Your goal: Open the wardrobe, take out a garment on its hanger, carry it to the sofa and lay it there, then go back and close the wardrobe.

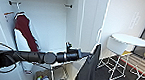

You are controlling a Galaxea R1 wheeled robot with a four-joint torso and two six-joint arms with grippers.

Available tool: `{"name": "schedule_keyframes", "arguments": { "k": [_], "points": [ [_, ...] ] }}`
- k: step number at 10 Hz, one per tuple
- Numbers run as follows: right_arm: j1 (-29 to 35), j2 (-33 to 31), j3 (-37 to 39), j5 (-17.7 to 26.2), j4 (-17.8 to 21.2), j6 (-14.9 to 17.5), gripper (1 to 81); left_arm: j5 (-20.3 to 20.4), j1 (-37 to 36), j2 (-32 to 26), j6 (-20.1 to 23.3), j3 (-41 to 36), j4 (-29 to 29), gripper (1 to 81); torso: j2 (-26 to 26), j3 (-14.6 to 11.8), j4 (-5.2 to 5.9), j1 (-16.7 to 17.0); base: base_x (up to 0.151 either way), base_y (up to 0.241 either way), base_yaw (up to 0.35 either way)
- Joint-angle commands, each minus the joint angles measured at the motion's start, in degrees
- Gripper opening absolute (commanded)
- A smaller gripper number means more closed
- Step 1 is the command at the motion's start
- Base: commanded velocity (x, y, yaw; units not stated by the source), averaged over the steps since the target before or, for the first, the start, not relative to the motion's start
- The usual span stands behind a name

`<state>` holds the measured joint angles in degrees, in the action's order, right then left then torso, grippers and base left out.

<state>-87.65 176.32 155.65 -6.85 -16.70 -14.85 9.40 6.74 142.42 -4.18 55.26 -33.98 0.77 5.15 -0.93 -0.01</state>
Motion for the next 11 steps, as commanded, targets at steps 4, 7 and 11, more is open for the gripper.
{"name": "schedule_keyframes", "arguments": {
  "k": [4,7,11],
  "points": [
    [1.99,-0.33,-0.18,2.46,0.35,-0.09,81.1,1.41,-9.42,-0.47,1.02,-1.38,2.42,1.0,0.00,0.00,0.00,0.00,0.000,0.000,-0.115],
    [1.99,-0.42,-0.18,2.46,0.35,-0.09,81.1,1.32,-9.42,-0.55,1.02,-1.38,2.42,1.0,0.00,0.00,0.00,0.00,0.000,0.000,-0.115],
    [2.26,-0.42,-0.27,2.46,0.44,-0.09,81.1,1.32,-9.15,-0.64,1.11,-1.38,2.51,1.0,0.00,0.00,0.00,0.00,0.000,0.000,-0.115]
  ]
}}
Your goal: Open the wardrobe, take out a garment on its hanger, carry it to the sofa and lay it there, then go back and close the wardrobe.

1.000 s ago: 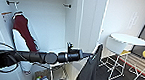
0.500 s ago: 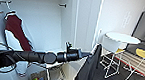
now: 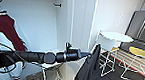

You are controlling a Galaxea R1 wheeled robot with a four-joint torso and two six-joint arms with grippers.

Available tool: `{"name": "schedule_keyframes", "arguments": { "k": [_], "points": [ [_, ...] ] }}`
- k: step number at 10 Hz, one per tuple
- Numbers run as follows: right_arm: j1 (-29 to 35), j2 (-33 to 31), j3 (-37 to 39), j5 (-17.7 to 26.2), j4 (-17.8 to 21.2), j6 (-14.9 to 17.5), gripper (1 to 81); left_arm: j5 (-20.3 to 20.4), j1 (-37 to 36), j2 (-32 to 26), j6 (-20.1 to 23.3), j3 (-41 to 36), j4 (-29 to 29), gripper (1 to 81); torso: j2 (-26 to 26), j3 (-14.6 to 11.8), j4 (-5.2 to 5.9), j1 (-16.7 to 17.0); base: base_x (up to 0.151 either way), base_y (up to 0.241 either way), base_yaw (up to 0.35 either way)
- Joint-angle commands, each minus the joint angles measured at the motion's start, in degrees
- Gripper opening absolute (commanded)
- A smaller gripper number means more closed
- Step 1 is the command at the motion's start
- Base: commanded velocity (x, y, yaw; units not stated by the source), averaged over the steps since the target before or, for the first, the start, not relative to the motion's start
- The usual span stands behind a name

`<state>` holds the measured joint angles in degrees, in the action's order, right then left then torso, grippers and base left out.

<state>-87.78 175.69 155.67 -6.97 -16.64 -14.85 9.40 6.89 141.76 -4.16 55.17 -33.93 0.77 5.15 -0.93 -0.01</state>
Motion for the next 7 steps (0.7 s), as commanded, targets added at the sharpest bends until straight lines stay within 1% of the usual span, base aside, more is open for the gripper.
{"name": "schedule_keyframes", "arguments": {
  "k": [1,7],
  "points": [
    [2.39,0.21,-0.29,2.58,0.38,-0.09,81.1,1.32,-9.30,0.10,1.08,-1.30,2.46,1.0,0.00,0.00,0.00,0.00,0.000,0.000,-0.115],
    [2.31,-0.05,-0.12,2.58,0.38,-0.18,81.1,1.32,-9.04,0.28,1.08,-1.47,2.37,1.0,0.00,0.00,0.00,0.00,0.000,0.000,-0.116]
  ]
}}
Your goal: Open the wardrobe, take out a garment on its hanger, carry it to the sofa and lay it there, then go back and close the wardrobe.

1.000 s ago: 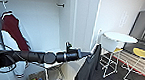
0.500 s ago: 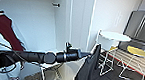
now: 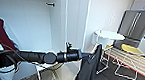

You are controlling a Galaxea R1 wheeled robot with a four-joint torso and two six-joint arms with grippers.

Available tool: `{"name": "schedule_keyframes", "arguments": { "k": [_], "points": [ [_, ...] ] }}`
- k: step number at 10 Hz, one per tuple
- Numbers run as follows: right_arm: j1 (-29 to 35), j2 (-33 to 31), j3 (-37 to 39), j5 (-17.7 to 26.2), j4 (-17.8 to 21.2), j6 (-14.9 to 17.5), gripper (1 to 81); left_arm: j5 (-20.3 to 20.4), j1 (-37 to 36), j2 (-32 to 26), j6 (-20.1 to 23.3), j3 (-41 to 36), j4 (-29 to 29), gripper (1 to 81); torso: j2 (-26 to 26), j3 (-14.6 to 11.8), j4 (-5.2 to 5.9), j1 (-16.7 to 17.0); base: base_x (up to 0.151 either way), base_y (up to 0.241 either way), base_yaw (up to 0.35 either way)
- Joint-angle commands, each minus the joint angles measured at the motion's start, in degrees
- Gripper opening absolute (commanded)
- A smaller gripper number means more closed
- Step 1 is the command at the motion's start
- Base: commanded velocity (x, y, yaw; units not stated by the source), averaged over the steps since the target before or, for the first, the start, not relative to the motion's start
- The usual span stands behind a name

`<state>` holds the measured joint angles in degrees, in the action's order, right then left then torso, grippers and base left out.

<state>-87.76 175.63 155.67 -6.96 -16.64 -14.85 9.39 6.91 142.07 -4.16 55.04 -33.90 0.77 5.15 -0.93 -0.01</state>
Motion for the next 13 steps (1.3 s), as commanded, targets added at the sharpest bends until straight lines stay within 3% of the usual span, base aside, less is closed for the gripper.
{"name": "schedule_keyframes", "arguments": {
  "k": [1,13],
  "points": [
    [2.36,0.01,-0.12,2.57,0.38,-0.18,81.1,1.34,-9.14,0.06,1.08,-1.34,2.35,1.0,0.00,0.00,0.00,0.00,0.000,0.000,-0.121],
    [2.19,-0.08,-0.12,2.57,0.47,-0.18,81.1,1.42,-8.45,-0.46,0.99,-2.13,2.79,1.0,0.00,0.00,0.00,0.00,0.000,0.000,-0.122]
  ]
}}
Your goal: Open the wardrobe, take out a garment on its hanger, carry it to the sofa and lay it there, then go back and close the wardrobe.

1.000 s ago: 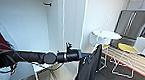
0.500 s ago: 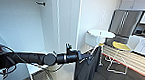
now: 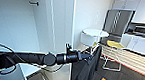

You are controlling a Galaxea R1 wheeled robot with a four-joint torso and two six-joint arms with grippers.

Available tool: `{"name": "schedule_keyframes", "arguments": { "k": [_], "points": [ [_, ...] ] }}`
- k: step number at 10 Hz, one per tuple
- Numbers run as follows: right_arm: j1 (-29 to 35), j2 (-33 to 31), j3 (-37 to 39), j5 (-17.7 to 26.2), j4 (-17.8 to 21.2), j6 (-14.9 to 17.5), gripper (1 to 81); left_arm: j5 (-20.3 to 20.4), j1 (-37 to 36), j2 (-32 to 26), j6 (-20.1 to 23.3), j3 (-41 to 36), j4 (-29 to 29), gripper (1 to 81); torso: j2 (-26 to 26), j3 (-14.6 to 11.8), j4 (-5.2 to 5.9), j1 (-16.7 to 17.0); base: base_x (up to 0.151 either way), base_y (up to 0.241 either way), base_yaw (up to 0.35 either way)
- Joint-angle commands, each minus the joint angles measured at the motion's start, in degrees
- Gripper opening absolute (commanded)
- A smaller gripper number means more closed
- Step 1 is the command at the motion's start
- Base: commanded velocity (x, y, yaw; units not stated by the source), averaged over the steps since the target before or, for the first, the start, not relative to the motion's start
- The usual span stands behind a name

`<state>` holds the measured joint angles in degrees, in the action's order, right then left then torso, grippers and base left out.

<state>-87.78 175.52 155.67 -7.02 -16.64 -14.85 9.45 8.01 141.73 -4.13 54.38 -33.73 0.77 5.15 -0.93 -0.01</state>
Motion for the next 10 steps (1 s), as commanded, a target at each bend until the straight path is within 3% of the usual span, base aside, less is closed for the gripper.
{"name": "schedule_keyframes", "arguments": {
  "k": [1,10],
  "points": [
    [2.21,0.03,-0.12,2.63,0.47,-0.26,81.1,1.36,-9.54,-0.21,0.97,-1.56,2.62,1.0,0.00,0.00,0.00,0.00,0.000,0.000,-0.132],
    [2.30,-0.06,-0.29,2.63,0.38,-0.19,81.1,1.36,-9.54,-0.12,1.05,-1.56,2.71,1.0,0.00,0.00,0.00,0.00,0.000,0.000,-0.147]
  ]
}}
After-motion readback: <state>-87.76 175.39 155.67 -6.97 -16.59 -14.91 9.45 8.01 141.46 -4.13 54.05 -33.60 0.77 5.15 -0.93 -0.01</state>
